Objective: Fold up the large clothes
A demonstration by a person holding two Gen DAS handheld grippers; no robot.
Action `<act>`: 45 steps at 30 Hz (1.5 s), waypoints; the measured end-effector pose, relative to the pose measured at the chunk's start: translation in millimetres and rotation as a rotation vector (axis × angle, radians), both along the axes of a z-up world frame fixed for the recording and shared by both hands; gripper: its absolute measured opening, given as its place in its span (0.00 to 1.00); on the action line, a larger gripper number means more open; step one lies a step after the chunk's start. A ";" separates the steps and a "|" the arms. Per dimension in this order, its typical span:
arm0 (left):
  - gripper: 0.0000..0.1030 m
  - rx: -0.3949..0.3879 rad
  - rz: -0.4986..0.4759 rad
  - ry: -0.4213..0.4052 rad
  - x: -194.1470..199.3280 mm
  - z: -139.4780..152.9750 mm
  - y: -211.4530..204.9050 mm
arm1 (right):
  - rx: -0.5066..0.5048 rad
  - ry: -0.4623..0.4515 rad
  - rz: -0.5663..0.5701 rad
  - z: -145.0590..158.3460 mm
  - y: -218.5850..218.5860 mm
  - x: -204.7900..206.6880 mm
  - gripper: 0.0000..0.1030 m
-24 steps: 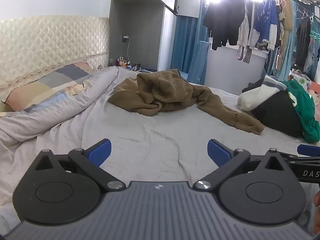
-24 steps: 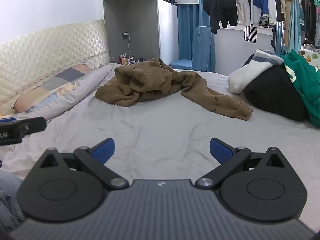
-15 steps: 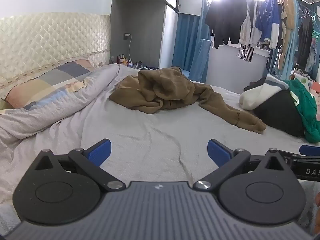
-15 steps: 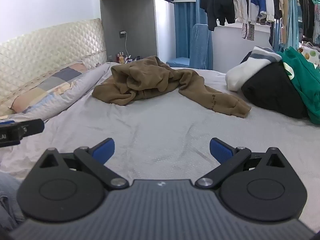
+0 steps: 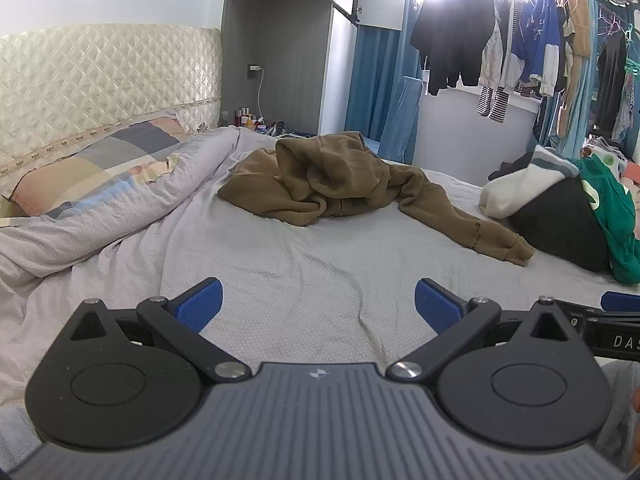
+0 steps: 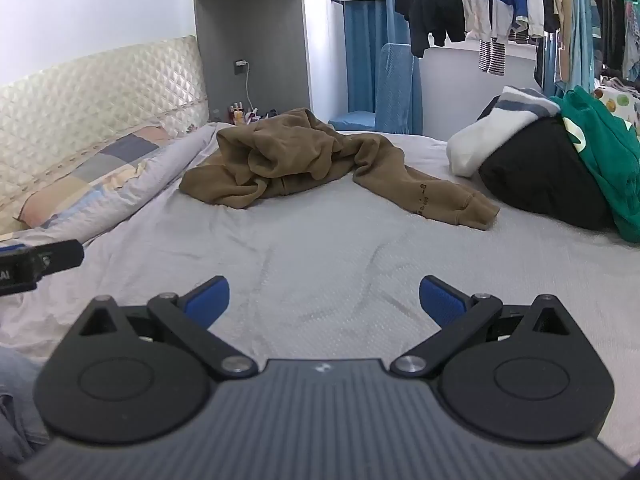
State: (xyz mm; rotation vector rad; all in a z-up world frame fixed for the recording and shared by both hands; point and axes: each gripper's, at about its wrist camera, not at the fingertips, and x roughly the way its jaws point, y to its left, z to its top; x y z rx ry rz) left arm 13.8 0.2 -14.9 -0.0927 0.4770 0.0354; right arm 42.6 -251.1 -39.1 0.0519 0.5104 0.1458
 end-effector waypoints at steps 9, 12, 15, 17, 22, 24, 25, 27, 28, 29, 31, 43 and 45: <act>1.00 -0.001 0.001 0.001 0.5 -1.2 -1.0 | 0.001 0.004 -0.005 -2.0 -1.8 0.4 1.00; 1.00 -0.002 0.000 0.002 0.8 -2.8 -1.4 | 0.001 0.007 -0.006 -2.2 -2.3 0.6 1.00; 1.00 -0.001 0.002 0.002 1.5 -5.1 -1.8 | 0.003 0.010 -0.009 -1.9 -2.1 -0.7 1.00; 1.00 -0.005 0.001 0.004 1.5 -4.7 -1.1 | 0.003 0.010 -0.010 -2.3 -1.0 -0.9 1.00; 1.00 -0.009 -0.001 0.007 1.6 -6.7 -0.7 | 0.001 0.020 -0.007 -3.5 0.5 0.5 1.00; 1.00 -0.012 -0.001 0.007 1.4 -6.4 -0.5 | 0.002 0.022 -0.010 -4.1 0.2 0.7 1.00; 1.00 -0.012 -0.002 0.009 1.3 -6.5 -0.6 | 0.003 0.024 -0.011 -4.7 0.4 0.6 1.00; 1.00 -0.010 -0.002 0.008 1.3 -6.8 -0.9 | 0.005 0.027 -0.012 -5.4 -0.4 0.9 1.00; 1.00 -0.011 0.000 0.008 1.3 -6.9 -1.0 | 0.006 0.027 -0.013 -5.8 -0.7 0.7 1.00; 1.00 -0.011 -0.001 0.009 1.5 -7.6 -1.2 | 0.005 0.027 -0.014 -6.3 -0.6 0.5 1.00; 1.00 -0.011 -0.003 0.009 1.7 -7.8 -1.2 | 0.005 0.029 -0.014 -6.8 0.3 0.3 1.00; 1.00 -0.020 0.003 -0.006 0.0 -3.5 -3.7 | 0.004 0.022 -0.013 -3.0 0.3 -1.3 1.00; 1.00 -0.025 0.006 -0.013 -2.9 -1.1 -2.9 | 0.006 0.021 -0.011 -1.7 0.3 -1.1 1.00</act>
